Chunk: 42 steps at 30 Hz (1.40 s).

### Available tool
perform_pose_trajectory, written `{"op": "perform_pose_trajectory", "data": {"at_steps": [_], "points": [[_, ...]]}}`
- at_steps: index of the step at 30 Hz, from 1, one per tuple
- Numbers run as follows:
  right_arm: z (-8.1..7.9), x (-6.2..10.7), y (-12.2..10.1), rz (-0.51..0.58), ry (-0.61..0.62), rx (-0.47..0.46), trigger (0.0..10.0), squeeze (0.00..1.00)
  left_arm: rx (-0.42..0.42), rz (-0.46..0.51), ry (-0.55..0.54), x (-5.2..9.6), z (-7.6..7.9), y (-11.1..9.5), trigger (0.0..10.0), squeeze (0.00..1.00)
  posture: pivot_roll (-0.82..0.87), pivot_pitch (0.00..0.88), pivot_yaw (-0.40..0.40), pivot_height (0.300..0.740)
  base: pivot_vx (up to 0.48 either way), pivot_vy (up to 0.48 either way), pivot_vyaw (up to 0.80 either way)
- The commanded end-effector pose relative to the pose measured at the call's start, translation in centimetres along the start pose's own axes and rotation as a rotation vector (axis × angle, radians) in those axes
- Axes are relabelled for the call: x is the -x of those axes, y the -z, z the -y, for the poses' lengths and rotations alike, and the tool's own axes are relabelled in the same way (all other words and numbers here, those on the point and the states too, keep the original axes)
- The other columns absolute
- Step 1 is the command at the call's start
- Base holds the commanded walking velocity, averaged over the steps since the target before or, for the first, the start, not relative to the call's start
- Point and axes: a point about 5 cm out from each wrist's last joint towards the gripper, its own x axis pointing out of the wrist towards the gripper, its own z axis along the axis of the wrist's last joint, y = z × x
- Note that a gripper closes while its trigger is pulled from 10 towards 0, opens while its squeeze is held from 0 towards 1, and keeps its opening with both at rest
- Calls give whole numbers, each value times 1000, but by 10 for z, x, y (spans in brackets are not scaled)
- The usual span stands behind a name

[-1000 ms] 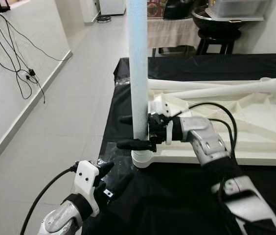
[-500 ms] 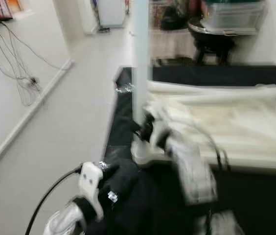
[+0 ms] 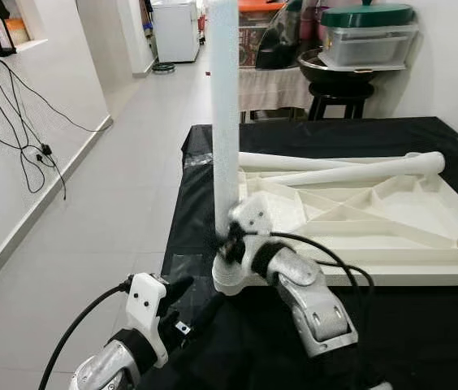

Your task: Building children table

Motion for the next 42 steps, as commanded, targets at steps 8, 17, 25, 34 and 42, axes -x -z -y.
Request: {"op": "perform_pose_trajectory", "data": {"at_steps": [8,17,25,34,42], "points": [[27,2,-64,95,-520,188,10000,0,20,-25,-8,-2,-4,6,10000,0,1,48,21,740,0,0,0],[37,-4,-70,41,-693,174,10000,0,38,-19,-5,-3,-4,6,10000,0,19,45,8,740,0,0,0],[44,-3,-74,49,-730,158,0,0,42,-18,0,-3,-2,6,10000,0,15,48,9,740,0,0,0],[56,21,-51,53,-521,132,0,0,49,-18,9,-1,0,7,10000,0,5,59,0,740,0,0,0],[12,24,26,-84,334,-92,0,0,34,-36,20,3,-1,7,10000,0,-10,57,16,740,0,0,0]]}}
